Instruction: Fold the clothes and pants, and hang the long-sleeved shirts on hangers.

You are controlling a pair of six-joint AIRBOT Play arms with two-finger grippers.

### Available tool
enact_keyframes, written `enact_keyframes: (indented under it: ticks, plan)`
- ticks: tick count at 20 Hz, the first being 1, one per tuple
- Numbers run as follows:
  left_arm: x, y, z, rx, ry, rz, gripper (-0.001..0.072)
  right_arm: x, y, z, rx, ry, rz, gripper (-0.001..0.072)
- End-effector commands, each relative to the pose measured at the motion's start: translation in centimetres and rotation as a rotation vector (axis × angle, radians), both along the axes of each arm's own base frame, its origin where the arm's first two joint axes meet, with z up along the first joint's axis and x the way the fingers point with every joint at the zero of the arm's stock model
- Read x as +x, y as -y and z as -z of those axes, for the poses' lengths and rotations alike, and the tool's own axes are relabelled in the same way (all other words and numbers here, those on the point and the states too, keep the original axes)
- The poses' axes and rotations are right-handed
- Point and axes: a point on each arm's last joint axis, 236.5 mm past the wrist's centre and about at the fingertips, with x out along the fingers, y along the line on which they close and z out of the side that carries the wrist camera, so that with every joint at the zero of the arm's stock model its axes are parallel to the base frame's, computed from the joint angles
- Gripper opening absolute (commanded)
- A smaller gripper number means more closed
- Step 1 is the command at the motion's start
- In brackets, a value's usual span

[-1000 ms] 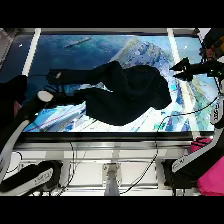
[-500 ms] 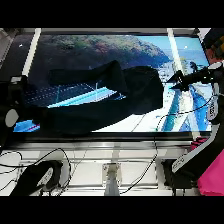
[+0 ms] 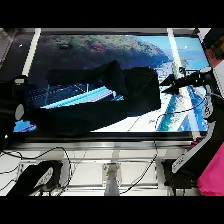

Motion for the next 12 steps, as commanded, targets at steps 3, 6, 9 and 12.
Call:
enact_keyframes:
  ticks: [3,6,9,12]
  plan:
    - [1.4,1.2,2.7,-0.039,-0.055,0.013,0.0012,0.0,-1.5,-1.7,0.064,0.029,-0.034,0.0531]
    - [2.0,1.3,2.6,-0.043,-0.032,0.022,0.0012,0.9,0.9,-2.4,0.023,0.069,-0.005,0.0531]
    - [2.0,1.4,2.7,-0.043,-0.032,0.022,0.0012,1.2,2.6,-3.1,0.013,0.093,0.026,0.0571]
    - [2.0,1.7,2.8,-0.058,-0.034,0.021,0.0012,1.5,2.3,-3.0,0.007,0.098,0.028,0.0698]
